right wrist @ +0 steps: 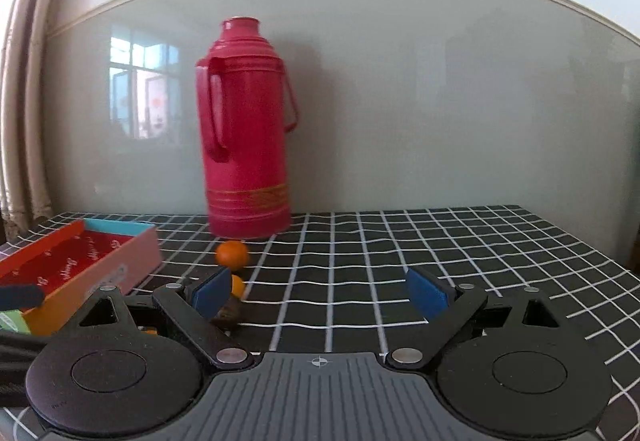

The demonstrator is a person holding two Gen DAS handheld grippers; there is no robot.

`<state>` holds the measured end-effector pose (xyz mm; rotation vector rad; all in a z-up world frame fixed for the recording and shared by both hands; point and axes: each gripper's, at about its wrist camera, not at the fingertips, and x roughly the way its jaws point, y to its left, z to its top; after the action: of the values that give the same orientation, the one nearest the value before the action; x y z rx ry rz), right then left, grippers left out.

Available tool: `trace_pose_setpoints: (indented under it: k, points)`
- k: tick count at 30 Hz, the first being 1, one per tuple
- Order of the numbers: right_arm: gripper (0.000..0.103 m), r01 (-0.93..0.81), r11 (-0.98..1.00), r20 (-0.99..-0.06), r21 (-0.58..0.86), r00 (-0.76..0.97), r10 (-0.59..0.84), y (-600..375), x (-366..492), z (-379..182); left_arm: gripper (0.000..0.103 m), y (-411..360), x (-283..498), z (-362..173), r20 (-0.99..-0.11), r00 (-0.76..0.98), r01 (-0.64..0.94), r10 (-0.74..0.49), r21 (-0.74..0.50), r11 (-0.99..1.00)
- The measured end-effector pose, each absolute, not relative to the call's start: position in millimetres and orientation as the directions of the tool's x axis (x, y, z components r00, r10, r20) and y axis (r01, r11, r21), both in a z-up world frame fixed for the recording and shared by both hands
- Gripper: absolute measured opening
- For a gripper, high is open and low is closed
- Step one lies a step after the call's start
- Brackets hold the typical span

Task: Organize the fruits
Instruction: 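Grasp a mandarin orange from the cluster with the left tool, then carry the mandarin into the box and release it from the left tool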

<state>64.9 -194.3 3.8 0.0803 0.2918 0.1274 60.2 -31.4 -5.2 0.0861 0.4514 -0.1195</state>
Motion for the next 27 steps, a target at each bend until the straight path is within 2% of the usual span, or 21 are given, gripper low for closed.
trace_pose_setpoints:
  k: [3, 6, 11, 13, 19, 27]
  points:
    - [0.093, -0.092, 0.990, -0.295, 0.104, 0.948, 0.119, -205, 68, 2, 0.064, -41, 71, -15, -0.498, 0.862, 0.142, -0.091, 0.066, 0.988]
    - [0.093, -0.080, 0.989, -0.307, 0.125, 0.945, 0.115, -213, 72, 1, 0.062, -46, 78, -24, -0.530, 0.844, 0.142, -0.084, 0.071, 0.987]
    - [0.093, -0.079, 0.988, -0.321, 0.132, 0.940, 0.118, -217, 75, 0, 0.052, -53, 94, -35, -0.572, 0.817, 0.147, -0.077, 0.077, 0.986]
    - [0.093, -0.078, 0.988, -0.328, 0.136, 0.937, 0.119, -217, 79, -1, 0.030, -53, 100, -37, -0.586, 0.804, 0.160, -0.099, 0.053, 0.986]
    - [0.093, -0.056, 0.982, -0.357, 0.180, 0.927, 0.118, -221, 87, -3, 0.029, -53, 99, -34, -0.582, 0.805, 0.172, -0.114, 0.044, 0.984]
    - [0.093, -0.085, 0.982, -0.368, 0.170, 0.919, 0.143, -205, 89, -3, 0.029, -43, 86, -18, -0.515, 0.853, 0.149, -0.089, 0.075, 0.986]
